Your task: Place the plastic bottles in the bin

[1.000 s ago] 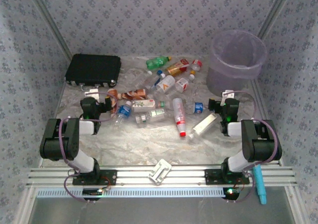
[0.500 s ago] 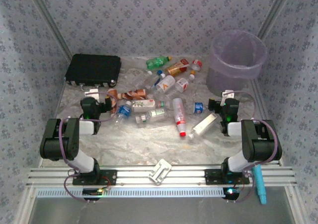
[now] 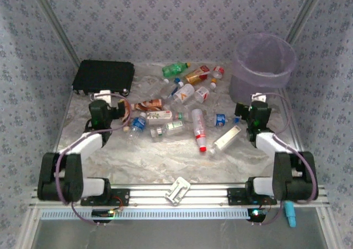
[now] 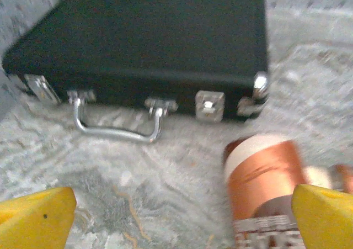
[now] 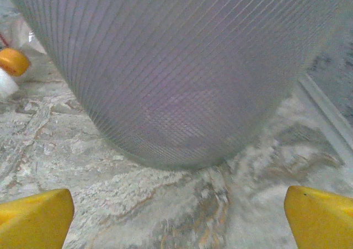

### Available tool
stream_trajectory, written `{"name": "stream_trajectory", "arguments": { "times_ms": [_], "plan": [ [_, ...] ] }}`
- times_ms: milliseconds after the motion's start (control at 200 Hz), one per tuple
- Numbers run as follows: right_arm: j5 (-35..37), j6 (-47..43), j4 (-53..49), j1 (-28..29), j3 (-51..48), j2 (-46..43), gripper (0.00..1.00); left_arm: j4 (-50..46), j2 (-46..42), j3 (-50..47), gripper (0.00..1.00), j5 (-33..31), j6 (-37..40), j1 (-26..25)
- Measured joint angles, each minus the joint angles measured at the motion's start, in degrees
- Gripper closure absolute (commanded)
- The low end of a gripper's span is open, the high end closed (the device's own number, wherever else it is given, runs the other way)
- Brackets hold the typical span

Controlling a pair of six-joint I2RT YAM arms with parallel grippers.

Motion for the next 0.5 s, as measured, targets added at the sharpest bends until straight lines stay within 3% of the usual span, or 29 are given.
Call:
{"name": "stream_trajectory", "arguments": {
  "times_ms": [105, 280, 375, 500],
  "plan": [
    [5.0, 6.5, -18.3, 3.9, 8.6, -5.4, 0.0, -12.5, -5.5, 7.5, 0.0, 0.9, -5.6, -2.7],
    [8.8, 19.9, -45.5, 14.1, 18.1, -9.2, 0.0, -27.6, -9.9, 14.0, 0.0, 9.0, -16.1, -5.3],
    [7.0, 27.8, -54.6, 20.5, 17.7, -9.8, 0.0, -33.5, -10.5, 14.1, 0.0, 12.7, -20.4, -9.0],
    [3.1, 36.7, -58.7, 25.9, 15.0, -8.8, 0.0, -36.9, -10.5, 14.1, 0.0, 16.5, -24.7, -12.1]
  ]
}}
